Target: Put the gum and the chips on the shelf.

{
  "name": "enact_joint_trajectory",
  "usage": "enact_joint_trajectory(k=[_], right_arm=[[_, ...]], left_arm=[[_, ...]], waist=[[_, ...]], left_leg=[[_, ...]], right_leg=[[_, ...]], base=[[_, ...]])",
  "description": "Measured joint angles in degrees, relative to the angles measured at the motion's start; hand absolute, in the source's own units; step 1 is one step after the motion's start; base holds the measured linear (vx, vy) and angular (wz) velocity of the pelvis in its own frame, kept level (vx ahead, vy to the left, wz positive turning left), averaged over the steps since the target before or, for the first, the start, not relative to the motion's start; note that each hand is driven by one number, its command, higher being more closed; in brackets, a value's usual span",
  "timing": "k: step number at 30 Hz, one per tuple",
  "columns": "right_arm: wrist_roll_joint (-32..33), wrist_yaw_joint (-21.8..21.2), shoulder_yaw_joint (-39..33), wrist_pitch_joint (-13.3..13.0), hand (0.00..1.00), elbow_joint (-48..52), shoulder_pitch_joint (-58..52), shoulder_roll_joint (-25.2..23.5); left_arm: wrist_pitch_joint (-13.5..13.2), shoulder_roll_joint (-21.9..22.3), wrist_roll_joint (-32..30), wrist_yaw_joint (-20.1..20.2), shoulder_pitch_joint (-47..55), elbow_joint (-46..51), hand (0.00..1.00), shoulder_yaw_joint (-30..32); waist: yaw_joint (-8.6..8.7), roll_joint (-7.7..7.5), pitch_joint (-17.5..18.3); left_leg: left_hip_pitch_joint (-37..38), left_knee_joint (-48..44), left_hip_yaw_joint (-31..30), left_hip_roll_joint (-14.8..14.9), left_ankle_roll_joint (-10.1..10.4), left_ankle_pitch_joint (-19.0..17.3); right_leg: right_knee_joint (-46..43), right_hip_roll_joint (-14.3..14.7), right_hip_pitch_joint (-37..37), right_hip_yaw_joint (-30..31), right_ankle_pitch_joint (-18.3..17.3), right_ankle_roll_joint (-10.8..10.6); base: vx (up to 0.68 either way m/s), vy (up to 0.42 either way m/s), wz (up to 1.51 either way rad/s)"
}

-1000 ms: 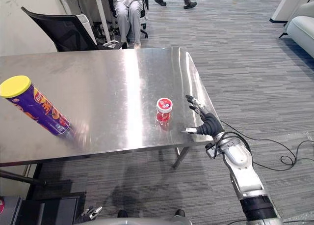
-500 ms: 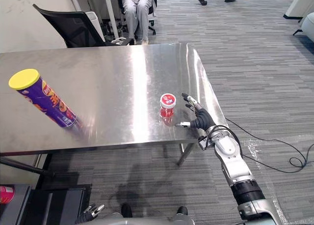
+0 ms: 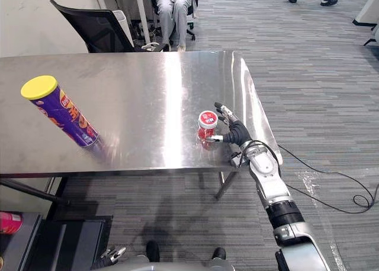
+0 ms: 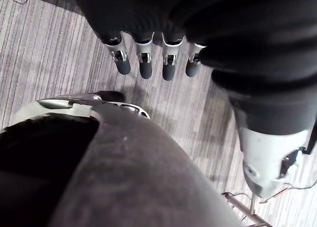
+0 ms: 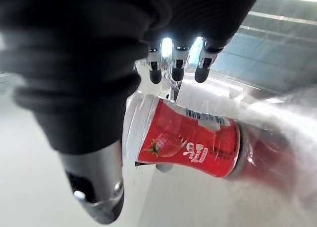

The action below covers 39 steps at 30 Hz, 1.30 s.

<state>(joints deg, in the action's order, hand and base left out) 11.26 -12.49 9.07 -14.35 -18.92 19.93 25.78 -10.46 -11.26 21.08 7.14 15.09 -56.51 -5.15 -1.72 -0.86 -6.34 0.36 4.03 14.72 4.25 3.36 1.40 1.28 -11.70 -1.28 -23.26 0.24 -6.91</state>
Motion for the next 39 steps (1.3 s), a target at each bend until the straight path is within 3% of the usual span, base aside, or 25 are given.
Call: enact_joint_trajectory(k=[10, 11, 19, 32, 39], right_arm=[[0.0, 1.6, 0.8, 1.8, 0.0, -2.4, 4.3, -2.1], [0.0, 1.6, 1.3, 2.0, 1.0, -2.4, 4.4, -2.2], [0.0, 4.0, 2.6, 2.6, 1.0, -6.9, 7.5, -4.4], [-0.1, 3.8, 2.7, 2.2, 1.0, -6.4, 8.0, -4.4], [0.1, 3.3, 2.4, 3.6, 1.0, 8.1, 3.2, -4.4]], left_arm=[[0.4, 0.3, 0.0, 0.0, -0.1, 0.1, 0.0, 0.6], [0.5, 0.3, 0.0, 0.0, -0.1, 0.1, 0.0, 0.6], [0.6, 0.3, 0.0, 0.0, -0.1, 0.6, 0.0, 0.5], [0.6, 0.4, 0.0, -0.1, -0.2, 0.7, 0.0, 0.5], [0.7, 0.4, 0.0, -0.2, 0.0, 0.8, 0.0, 1.1]], waist=[[-0.2, 0.05, -1.8], [-0.2, 0.12, -1.9], [-0.36, 0.2, -2.6], [-0.75, 0.48, -3.6], [-0.22, 0.43, -3.6]], left_leg=[[0.3, 1.2, -0.3, -0.4, -0.2, 0.7], [0.3, 1.3, -0.4, -0.4, -0.2, 0.7], [0.6, 1.3, -0.4, -0.5, -0.2, 0.7], [0.9, 1.4, -0.5, -0.5, -0.2, 0.7], [1.0, 1.4, 0.0, -0.4, -0.2, 0.7]], right_leg=[[0.4, -0.1, -0.2, -0.4, 0.1, -0.2], [0.5, -0.1, -0.2, -0.4, 0.2, -0.2], [0.5, -0.1, -0.5, -0.4, 0.2, -0.1], [0.7, -0.1, -1.0, -0.4, 0.2, -0.1], [0.7, -0.1, -1.0, 0.0, 0.3, -0.3]], base=[[0.0, 0.0, 0.0], [0.03, 0.006, 0.02], [0.0, 0.0, 0.0], [0.0, 0.0, 0.0], [0.0, 0.0, -0.01]])
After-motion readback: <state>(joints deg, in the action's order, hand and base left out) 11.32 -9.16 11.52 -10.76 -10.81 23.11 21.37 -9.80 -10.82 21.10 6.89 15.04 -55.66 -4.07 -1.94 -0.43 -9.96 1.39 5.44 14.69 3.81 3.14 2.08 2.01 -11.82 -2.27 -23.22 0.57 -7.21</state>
